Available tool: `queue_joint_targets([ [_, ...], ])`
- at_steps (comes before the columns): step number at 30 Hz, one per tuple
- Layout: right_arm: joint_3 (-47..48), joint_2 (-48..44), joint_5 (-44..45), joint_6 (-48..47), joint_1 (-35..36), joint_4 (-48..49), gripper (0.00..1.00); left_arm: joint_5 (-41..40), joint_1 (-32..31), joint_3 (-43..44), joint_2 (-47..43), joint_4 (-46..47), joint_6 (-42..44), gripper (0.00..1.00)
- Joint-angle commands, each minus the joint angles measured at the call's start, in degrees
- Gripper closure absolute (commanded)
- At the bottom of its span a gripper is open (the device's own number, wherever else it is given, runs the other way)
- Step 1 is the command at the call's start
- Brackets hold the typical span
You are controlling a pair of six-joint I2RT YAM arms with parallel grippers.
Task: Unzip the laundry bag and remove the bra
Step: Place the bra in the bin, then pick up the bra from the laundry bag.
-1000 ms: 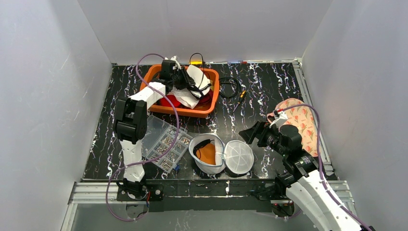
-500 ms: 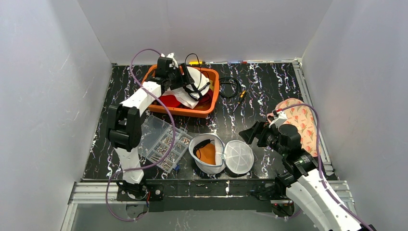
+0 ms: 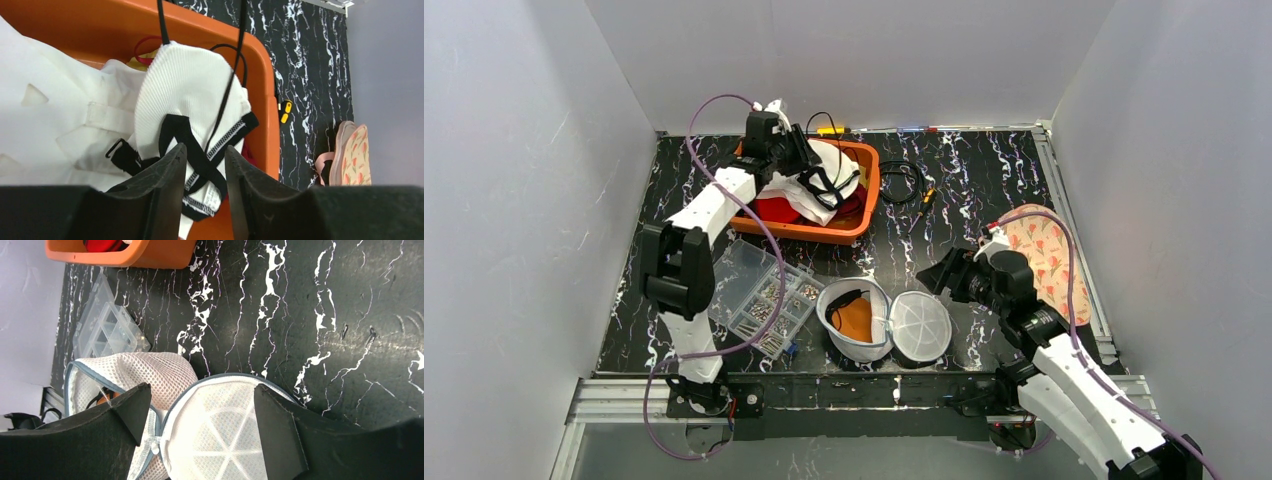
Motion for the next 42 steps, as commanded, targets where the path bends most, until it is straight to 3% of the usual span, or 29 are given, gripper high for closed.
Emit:
queue_joint_targets([
  [1,-1.4,-4.1,1.0,3.5,0.4,6.6,0.18,0.3,0.0,3.2,4.2,1.0,-2.5,0.69],
  [8,0.7,-4.3,2.0,0.5,0.5,2.6,0.17,-3.0,0.0,4.6,9.3,-2.5,-0.2,0.72],
  [13,2.3,-5.0,4.6,-0.7,0.5,0.3,0.16,-2.2,0.0,0.5,6.1,1.3,-0.8,0.69],
  [19,7.7,-5.8,5.8,-5.7,0.5,-3.7,0.19,0.0,0.0,-2.0,-5.8,0.7,-3.5,0.56],
  [25,16.4,1.8,-0.3,-12.0,2.1,-9.8,0.23,2.3,0.0,-15.2,-26.7,-3.8,-9.6,0.40],
  [28,18.2,5.2,1.7,-12.9,7.7,-9.4,0.26,3.6,-1.9,-25.6,-37.3,-7.1,-11.1,0.36],
  [32,20.7,12.3,18.2,-13.8,23.5,-10.0,0.28,1.5,-9.8,-37.1,-49.4,-11.3,-7.0,0.27],
  [33,21.1,14.3,22.3,-13.7,28.1,-10.2,0.28,0.4,-12.7,-39.0,-51.7,-12.4,-6.0,0.10],
  [34,21.5,16.2,26.1,-13.1,32.1,-10.1,0.28,-1.7,-15.6,-40.6,-53.4,-13.6,-5.6,0.02],
  [37,20.4,19.6,31.7,-11.9,40.4,-7.0,0.28,-3.3,-20.9,-44.0,-57.7,-16.1,-6.7,0.02],
  [42,17.4,22.7,33.3,-9.6,46.2,-1.4,0.32,-6.0,-27.0,-48.7,-62.3,-16.9,-10.0,0.02],
])
